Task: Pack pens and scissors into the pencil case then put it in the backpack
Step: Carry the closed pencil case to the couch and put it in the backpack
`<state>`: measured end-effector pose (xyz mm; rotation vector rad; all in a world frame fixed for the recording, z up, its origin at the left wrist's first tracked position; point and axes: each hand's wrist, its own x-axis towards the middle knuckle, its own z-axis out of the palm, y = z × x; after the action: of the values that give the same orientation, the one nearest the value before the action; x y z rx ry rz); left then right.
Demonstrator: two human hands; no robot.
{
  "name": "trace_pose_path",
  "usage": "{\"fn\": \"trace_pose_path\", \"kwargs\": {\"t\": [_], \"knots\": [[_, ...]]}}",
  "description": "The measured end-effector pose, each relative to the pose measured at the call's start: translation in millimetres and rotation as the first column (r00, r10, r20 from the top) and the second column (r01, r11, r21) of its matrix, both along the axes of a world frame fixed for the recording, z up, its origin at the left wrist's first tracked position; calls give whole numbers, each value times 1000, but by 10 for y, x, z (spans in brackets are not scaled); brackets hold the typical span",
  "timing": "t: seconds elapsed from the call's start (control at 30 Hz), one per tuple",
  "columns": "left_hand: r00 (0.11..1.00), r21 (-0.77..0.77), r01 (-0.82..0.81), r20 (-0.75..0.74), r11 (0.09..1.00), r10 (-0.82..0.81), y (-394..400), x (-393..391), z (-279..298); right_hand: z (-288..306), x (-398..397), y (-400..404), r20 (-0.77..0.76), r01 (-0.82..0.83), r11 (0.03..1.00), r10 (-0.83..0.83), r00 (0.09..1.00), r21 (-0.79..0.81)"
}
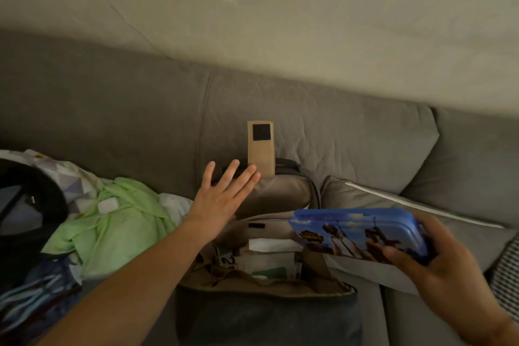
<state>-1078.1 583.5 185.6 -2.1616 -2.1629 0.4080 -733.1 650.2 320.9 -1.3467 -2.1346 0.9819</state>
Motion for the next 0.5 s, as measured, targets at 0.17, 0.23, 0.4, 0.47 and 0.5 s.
{"fn": "trace_pose_path", "kwargs": {"t": [0.17, 0.23, 0.4, 0.47, 0.5], "knots": [[998, -53, 55, 13, 997, -54, -51, -47, 61, 83, -344, 202, 40, -139, 971, 134, 990, 194], [998, -81, 69, 18, 994, -68, -60, -54, 86, 6, -533, 314, 79, -255, 929, 243, 967, 267], [998, -94, 54, 32, 994, -51, -41, -41, 94, -433, -1006, 464, 118, -321, 889, 299, 947, 326], [998, -96, 46, 49, 994, -42, -28, -32, 79, -639, -1133, 490, 190, -381, 830, 331, 924, 407], [998, -89, 48, 50, 995, -44, -18, -27, 65, -746, -1170, 509, 261, -454, 754, 372, 891, 475]]}}
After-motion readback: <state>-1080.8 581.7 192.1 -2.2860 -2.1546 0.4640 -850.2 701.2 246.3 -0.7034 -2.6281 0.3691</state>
